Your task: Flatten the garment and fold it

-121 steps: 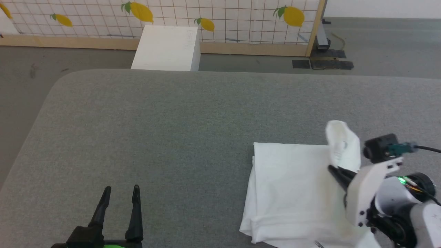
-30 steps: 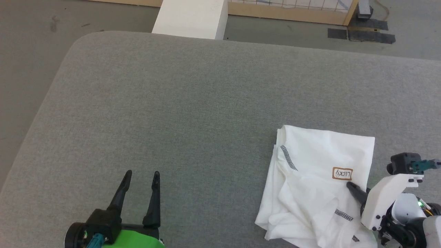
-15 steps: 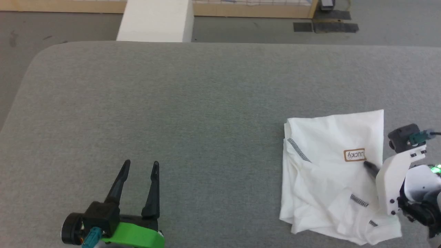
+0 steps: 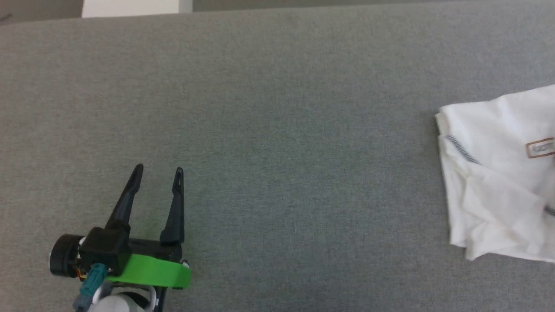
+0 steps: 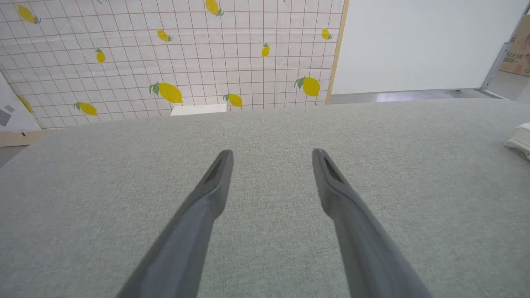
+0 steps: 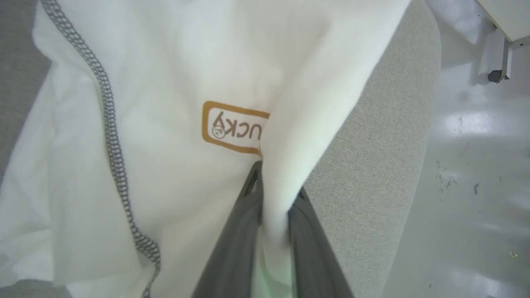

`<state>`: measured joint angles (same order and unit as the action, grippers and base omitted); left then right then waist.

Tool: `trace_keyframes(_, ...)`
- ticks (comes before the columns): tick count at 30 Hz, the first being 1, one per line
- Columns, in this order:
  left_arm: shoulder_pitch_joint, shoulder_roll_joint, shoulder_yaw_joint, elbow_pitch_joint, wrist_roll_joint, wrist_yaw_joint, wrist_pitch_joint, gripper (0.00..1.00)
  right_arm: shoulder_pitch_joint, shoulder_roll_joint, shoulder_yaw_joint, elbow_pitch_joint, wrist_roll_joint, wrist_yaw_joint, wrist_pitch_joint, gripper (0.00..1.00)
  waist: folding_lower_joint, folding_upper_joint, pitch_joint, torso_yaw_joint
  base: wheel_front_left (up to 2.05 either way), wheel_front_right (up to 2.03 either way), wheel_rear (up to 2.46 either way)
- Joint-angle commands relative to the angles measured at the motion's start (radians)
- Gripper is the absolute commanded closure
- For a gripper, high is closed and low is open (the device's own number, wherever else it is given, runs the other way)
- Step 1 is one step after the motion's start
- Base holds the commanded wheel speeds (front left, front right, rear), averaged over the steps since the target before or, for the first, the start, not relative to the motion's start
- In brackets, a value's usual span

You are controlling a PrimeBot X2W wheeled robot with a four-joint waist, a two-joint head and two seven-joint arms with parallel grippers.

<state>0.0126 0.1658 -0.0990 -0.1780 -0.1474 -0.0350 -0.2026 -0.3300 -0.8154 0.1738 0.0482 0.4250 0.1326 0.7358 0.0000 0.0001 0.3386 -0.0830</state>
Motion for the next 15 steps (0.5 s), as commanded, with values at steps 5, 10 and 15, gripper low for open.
trace_keyframes(5,-0.039,0.027,0.016,-0.043,0.016,0.011,0.016,0.0,-0.034,-0.122,-0.026,0.049,-0.016,-0.002,-0.055,1.0,0.0,-0.0001,0.106,-0.044,0.0,0.0,0.0)
trace_keyframes(10,-0.066,0.047,0.023,-0.084,0.028,0.017,0.03,0.0,-0.061,-0.183,-0.035,0.113,-0.049,-0.002,-0.117,1.0,0.0,-0.0001,0.156,-0.048,0.0,0.0,0.0)
trace_keyframes(15,-0.086,0.071,0.031,-0.135,0.042,0.023,0.054,0.0,-0.102,-0.217,-0.047,0.193,-0.097,-0.002,-0.18,1.0,0.0,-0.0001,0.222,-0.052,0.0,0.0,0.0)
